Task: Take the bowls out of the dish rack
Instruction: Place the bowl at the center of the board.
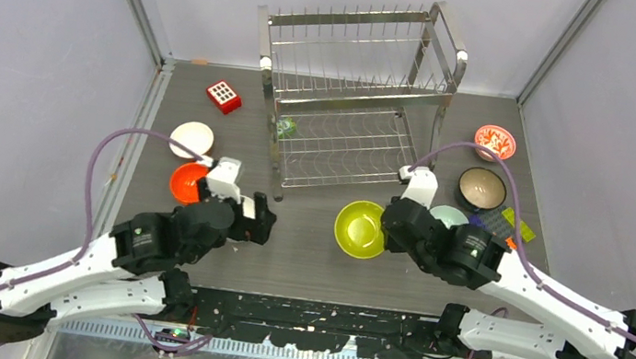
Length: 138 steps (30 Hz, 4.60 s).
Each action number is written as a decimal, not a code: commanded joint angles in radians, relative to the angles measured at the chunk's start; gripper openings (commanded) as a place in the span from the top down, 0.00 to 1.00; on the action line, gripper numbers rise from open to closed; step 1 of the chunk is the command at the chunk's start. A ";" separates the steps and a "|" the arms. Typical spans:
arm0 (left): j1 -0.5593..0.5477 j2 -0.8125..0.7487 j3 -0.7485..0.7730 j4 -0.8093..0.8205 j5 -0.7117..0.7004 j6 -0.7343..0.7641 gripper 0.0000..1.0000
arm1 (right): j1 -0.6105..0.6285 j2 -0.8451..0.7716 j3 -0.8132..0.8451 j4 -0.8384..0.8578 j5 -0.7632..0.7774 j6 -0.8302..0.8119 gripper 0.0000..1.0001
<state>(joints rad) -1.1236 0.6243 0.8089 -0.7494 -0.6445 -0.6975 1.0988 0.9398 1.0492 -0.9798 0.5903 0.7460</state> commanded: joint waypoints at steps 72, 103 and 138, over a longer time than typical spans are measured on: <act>-0.026 0.479 0.239 0.059 0.186 -0.133 1.00 | 0.140 0.270 0.070 0.137 -0.041 0.142 0.72; -0.025 0.076 0.041 0.000 -0.027 -0.019 0.08 | -0.070 -0.032 0.078 -0.255 0.076 0.156 0.99; -0.024 -0.170 -0.086 -0.064 -0.249 0.070 0.09 | -0.512 0.240 -0.283 0.357 -0.268 0.197 0.99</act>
<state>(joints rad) -1.1461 0.4511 0.7269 -0.8291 -0.8539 -0.6407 0.6029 1.1893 0.7673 -0.6739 0.3099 0.9428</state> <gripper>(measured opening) 0.908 0.058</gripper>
